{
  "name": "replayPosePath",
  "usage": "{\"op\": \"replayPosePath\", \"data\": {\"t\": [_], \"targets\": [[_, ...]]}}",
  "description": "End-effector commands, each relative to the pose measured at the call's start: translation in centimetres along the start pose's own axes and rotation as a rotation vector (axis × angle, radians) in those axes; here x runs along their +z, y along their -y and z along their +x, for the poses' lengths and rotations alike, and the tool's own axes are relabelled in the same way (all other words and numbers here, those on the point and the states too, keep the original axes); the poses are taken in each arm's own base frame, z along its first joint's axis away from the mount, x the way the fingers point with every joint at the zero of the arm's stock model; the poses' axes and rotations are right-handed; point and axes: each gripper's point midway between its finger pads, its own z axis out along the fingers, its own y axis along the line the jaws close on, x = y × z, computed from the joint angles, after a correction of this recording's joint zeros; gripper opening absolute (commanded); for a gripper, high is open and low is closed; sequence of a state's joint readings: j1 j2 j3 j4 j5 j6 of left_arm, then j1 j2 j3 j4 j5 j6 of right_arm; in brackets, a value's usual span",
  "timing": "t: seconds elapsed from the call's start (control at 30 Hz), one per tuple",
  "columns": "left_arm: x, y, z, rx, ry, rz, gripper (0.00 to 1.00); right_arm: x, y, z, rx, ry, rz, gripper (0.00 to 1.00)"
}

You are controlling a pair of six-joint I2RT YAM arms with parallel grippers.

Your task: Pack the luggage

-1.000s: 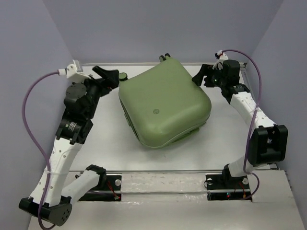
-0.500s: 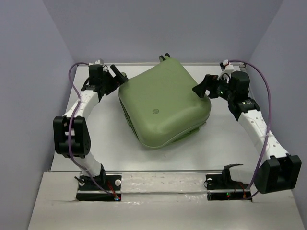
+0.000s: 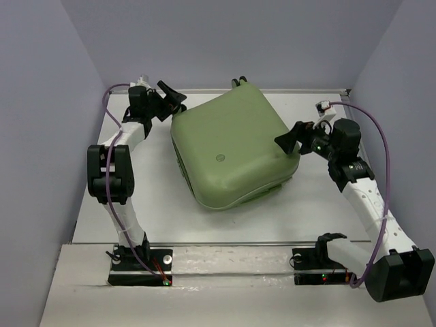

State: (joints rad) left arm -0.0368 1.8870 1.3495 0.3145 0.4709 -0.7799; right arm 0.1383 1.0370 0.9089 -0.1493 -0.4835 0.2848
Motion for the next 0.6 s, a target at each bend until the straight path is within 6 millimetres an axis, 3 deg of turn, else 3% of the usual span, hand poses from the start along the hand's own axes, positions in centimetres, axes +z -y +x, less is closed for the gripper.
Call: {"op": "replayPosePath", "data": {"t": [0.0,0.1,0.17,0.2,0.23,0.3,0.33,0.4,0.57], "targets": [[1.4,2.8,1.7,-0.071,-0.049,0.152,0.99,-0.8,-2.2,0.9,0.015,-0.009,-0.086,0.95],[2.0,4.6,1.1,-0.092,-0.003,0.255,0.93,-1.0,-2.9,2.0,0.023,-0.021,-0.112,0.95],[1.9,6.1,0.9,-0.112,0.02,0.328,0.75,-1.3,-2.7,2.8,0.027,-0.024,-0.105,0.95],[1.7,6.8,0.8,-0.11,0.027,0.355,0.74,-1.4,-2.7,2.9,0.03,-0.024,-0.103,0.95],[1.4,7.2,0.8,-0.114,0.032,0.377,0.47,-1.8,-3.0,2.8,0.028,-0.016,-0.109,0.95],[0.1,9.2,-0.2,-0.108,0.066,0.441,0.28,-2.0,-2.9,3.4,0.037,-0.02,-0.11,0.95],[-0.3,9.8,-0.6,-0.101,0.076,0.451,0.14,-2.4,-3.1,3.5,0.04,-0.011,-0.113,0.95],[-1.8,11.8,-1.7,-0.079,0.107,0.483,0.06,-2.5,-2.9,4.3,0.049,-0.02,-0.105,0.95],[-5.4,16.9,-4.1,-0.019,0.153,0.565,0.06,-2.9,-2.5,5.5,0.072,-0.024,-0.09,0.95]]}}
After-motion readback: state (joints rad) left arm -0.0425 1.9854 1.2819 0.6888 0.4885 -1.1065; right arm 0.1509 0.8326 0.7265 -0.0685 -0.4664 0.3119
